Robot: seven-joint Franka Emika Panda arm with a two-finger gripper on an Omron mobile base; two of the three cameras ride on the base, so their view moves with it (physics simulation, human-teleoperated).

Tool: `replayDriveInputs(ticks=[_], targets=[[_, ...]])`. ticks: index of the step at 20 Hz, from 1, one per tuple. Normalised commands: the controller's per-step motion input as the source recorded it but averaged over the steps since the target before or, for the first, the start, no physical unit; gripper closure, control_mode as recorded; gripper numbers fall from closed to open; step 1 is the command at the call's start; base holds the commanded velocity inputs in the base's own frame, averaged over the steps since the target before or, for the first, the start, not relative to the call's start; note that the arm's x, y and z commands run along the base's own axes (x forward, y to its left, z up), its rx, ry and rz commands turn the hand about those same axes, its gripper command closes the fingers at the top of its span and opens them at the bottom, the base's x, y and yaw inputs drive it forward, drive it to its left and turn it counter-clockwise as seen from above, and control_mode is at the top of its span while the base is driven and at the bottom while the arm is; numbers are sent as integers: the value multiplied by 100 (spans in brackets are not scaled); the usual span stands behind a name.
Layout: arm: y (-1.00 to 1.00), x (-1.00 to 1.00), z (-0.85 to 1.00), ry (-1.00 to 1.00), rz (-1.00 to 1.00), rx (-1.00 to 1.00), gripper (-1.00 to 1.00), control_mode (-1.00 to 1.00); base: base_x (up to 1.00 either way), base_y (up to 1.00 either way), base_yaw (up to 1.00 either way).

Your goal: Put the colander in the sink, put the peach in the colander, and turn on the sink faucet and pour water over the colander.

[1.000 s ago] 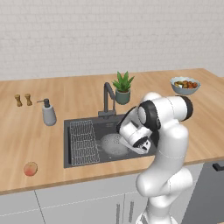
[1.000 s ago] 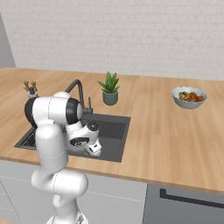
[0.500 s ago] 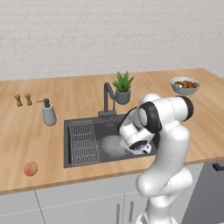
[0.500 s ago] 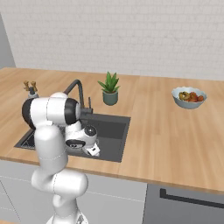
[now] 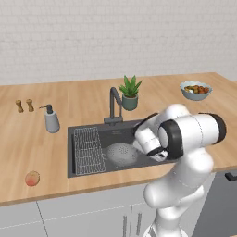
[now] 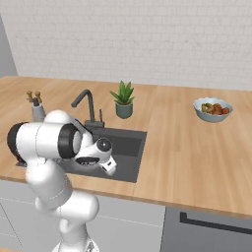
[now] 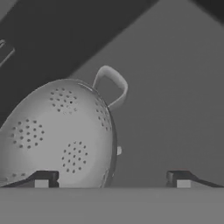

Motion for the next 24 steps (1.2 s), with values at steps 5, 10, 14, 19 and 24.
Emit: replayDriveInputs(ticks=[5, 10, 14, 19, 24], targets=[[-9, 0, 100, 0, 1, 5, -100, -100, 0, 0, 0], [32, 0, 100, 1, 7, 0, -100, -100, 0, 0, 0], [64, -3, 100, 8, 12, 0, -100, -100, 0, 0, 0], [86, -43, 83, 14, 18, -8, -100, -100, 0, 0, 0], [97, -67, 29, 11, 24, -13, -100, -100, 0, 0, 0]])
